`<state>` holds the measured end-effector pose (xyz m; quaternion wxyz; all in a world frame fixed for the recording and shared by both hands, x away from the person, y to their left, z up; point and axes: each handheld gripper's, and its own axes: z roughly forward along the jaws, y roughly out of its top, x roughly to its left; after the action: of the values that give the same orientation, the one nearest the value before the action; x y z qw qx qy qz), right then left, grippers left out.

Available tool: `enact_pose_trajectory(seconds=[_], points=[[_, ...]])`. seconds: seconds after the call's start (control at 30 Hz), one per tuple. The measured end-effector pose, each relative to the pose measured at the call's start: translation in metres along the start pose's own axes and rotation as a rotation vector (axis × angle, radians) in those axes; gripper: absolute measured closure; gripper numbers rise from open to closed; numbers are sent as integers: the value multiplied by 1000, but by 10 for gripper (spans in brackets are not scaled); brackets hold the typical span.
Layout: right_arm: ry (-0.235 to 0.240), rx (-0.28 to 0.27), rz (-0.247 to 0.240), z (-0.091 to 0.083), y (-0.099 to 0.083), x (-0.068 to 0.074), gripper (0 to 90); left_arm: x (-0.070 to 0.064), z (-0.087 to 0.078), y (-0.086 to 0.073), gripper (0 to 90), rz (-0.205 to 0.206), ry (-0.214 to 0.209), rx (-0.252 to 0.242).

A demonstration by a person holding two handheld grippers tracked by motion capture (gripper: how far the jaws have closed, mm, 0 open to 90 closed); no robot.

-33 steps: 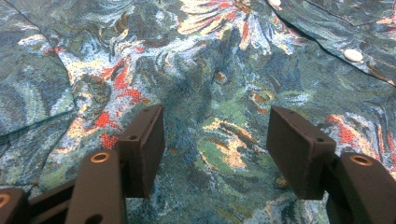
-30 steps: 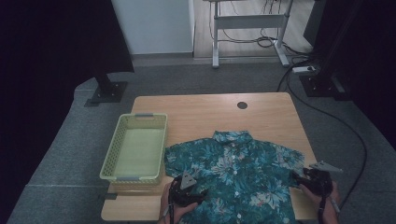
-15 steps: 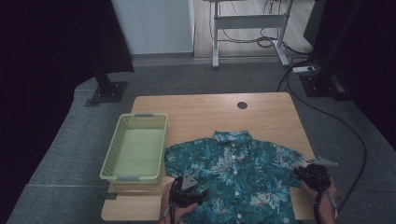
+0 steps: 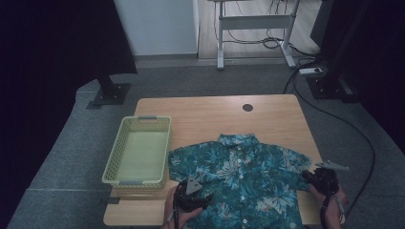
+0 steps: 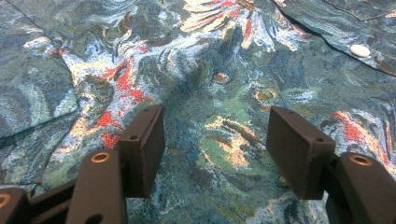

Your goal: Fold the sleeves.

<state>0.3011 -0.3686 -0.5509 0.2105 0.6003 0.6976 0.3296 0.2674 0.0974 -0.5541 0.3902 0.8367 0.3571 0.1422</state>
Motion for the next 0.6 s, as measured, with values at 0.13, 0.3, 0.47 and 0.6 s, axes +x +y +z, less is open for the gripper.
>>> enact_pose_trajectory(seconds=[0.13,0.3,0.47,0.6], points=[[-8,-7,-3,0,0,2,866,0,0,0,372,-1,-1,-1],[-2,-27,4,-4,1,3,867,2,0,0,372,-13,-12,-4],[9,-51,17,-9,3,3,867,2,0,0,372,-13,-11,-4],[14,-70,20,-13,4,4,866,2,0,0,372,-12,-10,-4]])
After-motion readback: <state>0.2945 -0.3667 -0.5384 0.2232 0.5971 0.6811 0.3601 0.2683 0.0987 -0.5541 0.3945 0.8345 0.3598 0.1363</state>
